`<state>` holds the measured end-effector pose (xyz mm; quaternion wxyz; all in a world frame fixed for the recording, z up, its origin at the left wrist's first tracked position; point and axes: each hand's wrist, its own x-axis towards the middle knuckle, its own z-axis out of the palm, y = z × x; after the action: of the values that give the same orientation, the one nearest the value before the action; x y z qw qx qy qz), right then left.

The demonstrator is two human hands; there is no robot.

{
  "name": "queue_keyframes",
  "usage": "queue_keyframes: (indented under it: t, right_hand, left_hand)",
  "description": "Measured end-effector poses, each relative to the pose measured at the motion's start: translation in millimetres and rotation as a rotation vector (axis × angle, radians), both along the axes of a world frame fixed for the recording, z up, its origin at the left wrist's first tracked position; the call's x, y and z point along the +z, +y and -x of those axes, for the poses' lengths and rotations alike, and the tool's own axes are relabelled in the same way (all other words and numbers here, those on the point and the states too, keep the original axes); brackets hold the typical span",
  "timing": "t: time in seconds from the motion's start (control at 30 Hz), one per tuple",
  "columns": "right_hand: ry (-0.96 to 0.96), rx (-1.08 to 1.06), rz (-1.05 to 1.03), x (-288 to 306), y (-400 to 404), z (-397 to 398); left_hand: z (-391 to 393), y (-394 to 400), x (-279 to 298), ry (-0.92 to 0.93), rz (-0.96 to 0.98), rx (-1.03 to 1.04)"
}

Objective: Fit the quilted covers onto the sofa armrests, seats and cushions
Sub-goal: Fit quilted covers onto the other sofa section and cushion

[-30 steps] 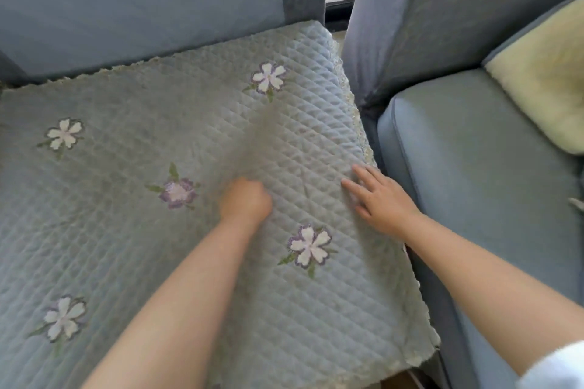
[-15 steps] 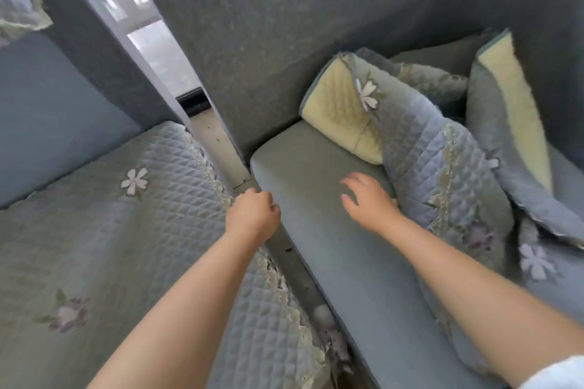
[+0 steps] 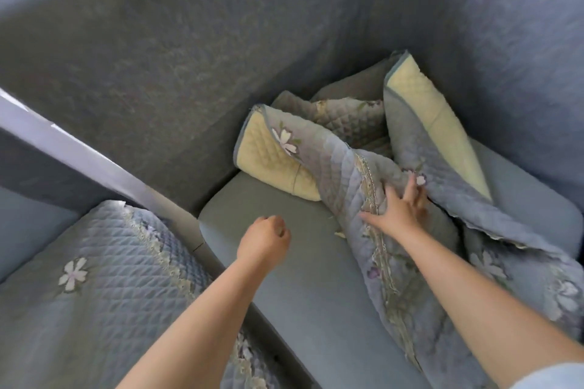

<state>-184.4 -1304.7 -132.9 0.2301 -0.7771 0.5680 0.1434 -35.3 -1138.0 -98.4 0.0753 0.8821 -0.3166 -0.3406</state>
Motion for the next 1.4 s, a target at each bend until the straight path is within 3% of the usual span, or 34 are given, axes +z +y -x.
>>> queue_keyframes:
  t: [0.07, 0.13, 0.23, 0.27, 0.33, 0.43, 0.53, 0.6, 0.67, 0.73, 0.8, 0.87, 0.93, 1.0, 1.1, 1.2, 1.3, 1.4]
  right_hand:
    - [-0.18, -0.093, -0.111, -4.5, -2.3, -6.0]
    - [-0.42, -0.253, -0.254, -6.5, 7.1, -5.5]
    - [-0.722, -0.494, -0.457, 9.8, 38.8, 10.3]
    - [-0.81, -0.577, -0.557, 15.5, 49.3, 18.4]
    - [-0.874, -0.53, -0.7, 26.7, 62.5, 36.0]
    - [-0.839, -0.211, -0.86, 41.0, 70.3, 50.1]
    - [-0.739, -0.011, -1.068, 54.0, 69.4, 50.4]
    - [-0.667, 0.083, -1.06, 56.2, 68.3, 50.9]
    - [-0.57, 0.145, -0.78, 50.1, 66.3, 51.1]
    - [-0.264, 0.17, -0.365, 44.3, 69.6, 51.7]
    - [-0.018, 0.193, -0.165, 34.4, 82.0, 50.0]
    - [-0.108, 0.116, -0.138, 34.2, 95.2, 37.4]
    - [-0.228, 0.089, -0.05, 38.2, 97.7, 21.7]
    - [-0.273, 0.237, 0.056, 47.5, 92.4, 4.9]
    - [-0.255, 0.427, 0.095, 64.6, 91.9, -25.0]
    - [-0.372, 0.305, 0.102, 72.7, 132.0, -57.3]
    - [-0.641, 0.082, 0.007, 85.7, 191.8, -76.7]
    - [-0.81, 0.1, -0.075, 111.7, 248.5, -101.8]
  left_hand:
    - [1.8, -1.3, -0.7, 0.031, 0.027, 0.052]
    - [3.2, 0.3, 3.9, 0.196, 0.122, 0.282]
    - [-1.5, -6.4, 23.7, 0.923, 0.426, 0.985]
    - [-4.0, -7.0, 28.8, 1.083, 0.511, 1.127]
    - [-10.4, -10.9, 38.4, 1.185, 0.55, 1.132]
    - [-18.0, -18.6, 55.2, 1.278, 0.592, 0.954]
    - [-13.8, -32.2, 62.1, 1.03, 0.539, 0.975]
    - [-8.1, -33.8, 59.2, 0.846, 0.448, 0.968]
    - [-9.5, -24.8, 60.5, 0.854, 0.445, 0.88]
    - [-11.9, -9.3, 70.6, 0.881, 0.371, 0.697]
    - [-9.1, 6.3, 83.5, 0.933, 0.273, 0.504]
    - [-4.0, 25.6, 92.7, 0.997, 0.28, 0.407]
    - [-5.0, 52.0, 98.6, 1.081, 0.404, 0.37]
    - [-16.7, 82.7, 104.4, 1.2, 0.549, 0.391]
    - [-32.5, 115.8, 127.5, 1.321, 0.687, 0.182]
    - [-47.1, 153.2, 159.5, 1.055, 0.587, 0.021]
    - [-62.5, 195.5, 195.9, 0.701, 0.56, 0.093]
    - [-66.3, 272.6, 216.8, 0.419, 0.411, 0.018]
